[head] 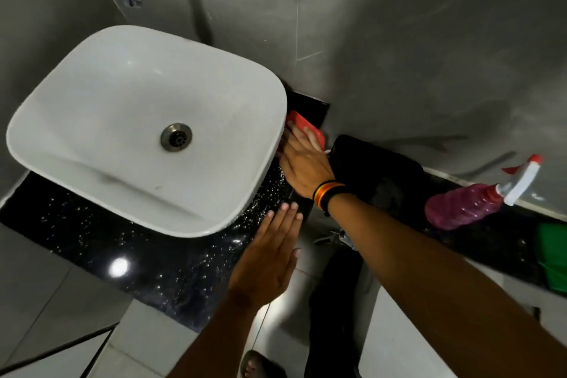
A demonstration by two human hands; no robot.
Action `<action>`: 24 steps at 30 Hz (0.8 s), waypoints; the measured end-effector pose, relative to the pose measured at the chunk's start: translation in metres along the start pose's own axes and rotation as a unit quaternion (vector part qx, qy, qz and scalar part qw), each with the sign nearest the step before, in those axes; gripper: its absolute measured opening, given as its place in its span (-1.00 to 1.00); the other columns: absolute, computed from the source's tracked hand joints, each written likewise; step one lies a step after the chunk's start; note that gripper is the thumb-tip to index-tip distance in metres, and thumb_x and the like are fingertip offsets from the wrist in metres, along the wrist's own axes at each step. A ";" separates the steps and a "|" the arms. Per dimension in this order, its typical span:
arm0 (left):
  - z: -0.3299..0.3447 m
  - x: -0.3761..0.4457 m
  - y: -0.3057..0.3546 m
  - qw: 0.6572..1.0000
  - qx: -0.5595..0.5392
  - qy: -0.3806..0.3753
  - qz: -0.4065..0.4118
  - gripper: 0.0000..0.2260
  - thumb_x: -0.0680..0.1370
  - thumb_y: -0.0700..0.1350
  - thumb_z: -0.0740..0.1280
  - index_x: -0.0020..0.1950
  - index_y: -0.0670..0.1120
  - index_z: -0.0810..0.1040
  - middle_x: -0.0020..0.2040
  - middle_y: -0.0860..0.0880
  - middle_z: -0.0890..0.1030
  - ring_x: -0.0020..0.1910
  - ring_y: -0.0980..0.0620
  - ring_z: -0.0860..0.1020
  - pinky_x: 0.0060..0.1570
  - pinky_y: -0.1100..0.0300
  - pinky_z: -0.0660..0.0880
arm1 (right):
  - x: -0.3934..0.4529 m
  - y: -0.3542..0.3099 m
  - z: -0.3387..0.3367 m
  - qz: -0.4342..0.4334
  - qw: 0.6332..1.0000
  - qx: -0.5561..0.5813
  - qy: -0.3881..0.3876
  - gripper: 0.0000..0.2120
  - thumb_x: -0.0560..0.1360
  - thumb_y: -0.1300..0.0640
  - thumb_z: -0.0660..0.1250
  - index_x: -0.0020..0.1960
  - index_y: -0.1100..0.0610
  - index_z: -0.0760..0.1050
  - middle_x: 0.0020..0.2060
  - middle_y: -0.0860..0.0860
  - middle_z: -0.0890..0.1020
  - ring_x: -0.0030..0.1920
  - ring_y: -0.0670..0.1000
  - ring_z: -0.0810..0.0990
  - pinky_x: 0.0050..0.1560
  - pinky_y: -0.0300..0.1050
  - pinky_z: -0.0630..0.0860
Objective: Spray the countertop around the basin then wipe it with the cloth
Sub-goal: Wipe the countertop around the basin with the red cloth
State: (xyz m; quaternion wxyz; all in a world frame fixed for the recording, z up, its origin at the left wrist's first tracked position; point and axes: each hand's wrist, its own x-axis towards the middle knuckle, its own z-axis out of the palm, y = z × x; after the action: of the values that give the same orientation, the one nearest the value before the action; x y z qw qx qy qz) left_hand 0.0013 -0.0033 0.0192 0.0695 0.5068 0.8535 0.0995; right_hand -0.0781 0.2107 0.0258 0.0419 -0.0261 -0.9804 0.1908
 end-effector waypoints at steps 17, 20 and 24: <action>-0.027 -0.142 -0.010 0.985 -0.073 0.097 -0.119 -0.46 0.72 -0.05 0.05 0.68 -0.25 0.14 0.72 -0.18 0.12 0.72 -0.11 0.04 0.69 -0.08 -0.07 | -0.144 -0.170 0.052 -0.034 0.998 0.031 -0.035 -0.42 0.63 0.01 0.16 0.63 0.07 0.24 0.64 -0.01 0.22 0.67 0.04 0.03 0.66 0.14 -0.09; -0.033 -0.152 -0.014 0.985 -0.064 0.105 -0.119 -0.46 0.72 -0.06 0.05 0.68 -0.26 0.14 0.72 -0.19 0.13 0.72 -0.11 0.03 0.69 -0.11 -0.04 | -0.141 -0.170 0.046 -0.053 0.995 0.042 -0.080 -0.44 0.65 -0.01 0.11 0.64 0.07 0.22 0.65 0.00 0.20 0.68 0.03 0.02 0.66 0.13 -0.05; -0.034 -0.156 -0.026 0.984 -0.059 0.106 -0.128 -0.46 0.73 -0.06 0.03 0.68 -0.25 0.12 0.72 -0.19 0.13 0.72 -0.14 0.05 0.68 -0.14 -0.01 | -0.118 -0.112 0.017 -0.246 0.956 -0.049 -0.151 -0.48 0.69 -0.03 0.07 0.63 0.06 0.25 0.64 0.04 0.24 0.66 0.08 0.10 0.66 0.14 0.01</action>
State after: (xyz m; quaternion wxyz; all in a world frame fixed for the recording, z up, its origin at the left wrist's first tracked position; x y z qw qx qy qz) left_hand 0.0462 -0.1560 0.0487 0.0201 0.3749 0.9065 0.1931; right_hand 0.0337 0.0930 0.0436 -0.0618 0.2429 -0.9596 0.1277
